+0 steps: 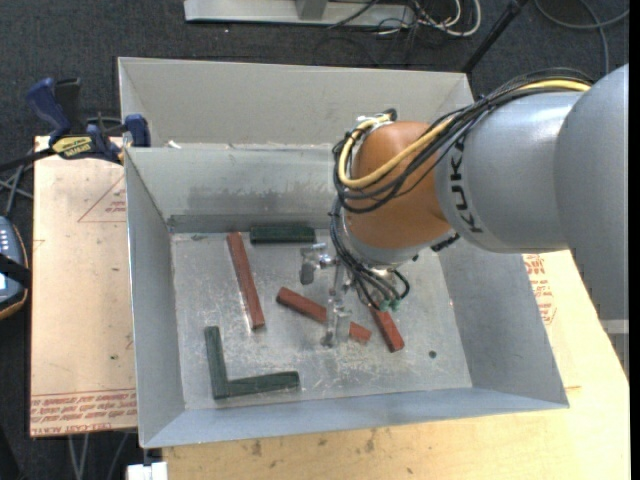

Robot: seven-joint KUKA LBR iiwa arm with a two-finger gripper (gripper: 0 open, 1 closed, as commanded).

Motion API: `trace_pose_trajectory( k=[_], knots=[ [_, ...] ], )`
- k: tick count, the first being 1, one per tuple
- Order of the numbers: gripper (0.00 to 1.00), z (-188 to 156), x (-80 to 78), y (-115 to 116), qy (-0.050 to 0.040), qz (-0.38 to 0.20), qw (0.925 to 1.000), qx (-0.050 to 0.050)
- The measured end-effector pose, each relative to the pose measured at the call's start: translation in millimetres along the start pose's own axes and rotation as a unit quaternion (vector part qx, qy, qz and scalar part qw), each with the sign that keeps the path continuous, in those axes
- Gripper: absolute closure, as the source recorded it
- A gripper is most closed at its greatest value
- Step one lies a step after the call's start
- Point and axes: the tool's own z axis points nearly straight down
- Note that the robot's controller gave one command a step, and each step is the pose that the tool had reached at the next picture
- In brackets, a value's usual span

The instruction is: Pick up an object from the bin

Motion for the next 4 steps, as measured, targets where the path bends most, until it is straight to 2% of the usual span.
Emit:
trace_pose_trajectory(
  k=[1, 2, 3, 4],
  knots=[
    [1.0, 40, -10.2, -77, 0.0008, -0.068, 0.9977, 0.0],
    [1.0, 40, -10.2, -77, 0.0007, -0.068, 0.9977, 0.0],
    [1.0, 17, -9.9, -68, 0.0053, -0.128, 0.9917, -0.001],
    [1.0, -50, -0.7, -82, 0.0017, -0.277, 0.9608, -0.002]
  ],
)
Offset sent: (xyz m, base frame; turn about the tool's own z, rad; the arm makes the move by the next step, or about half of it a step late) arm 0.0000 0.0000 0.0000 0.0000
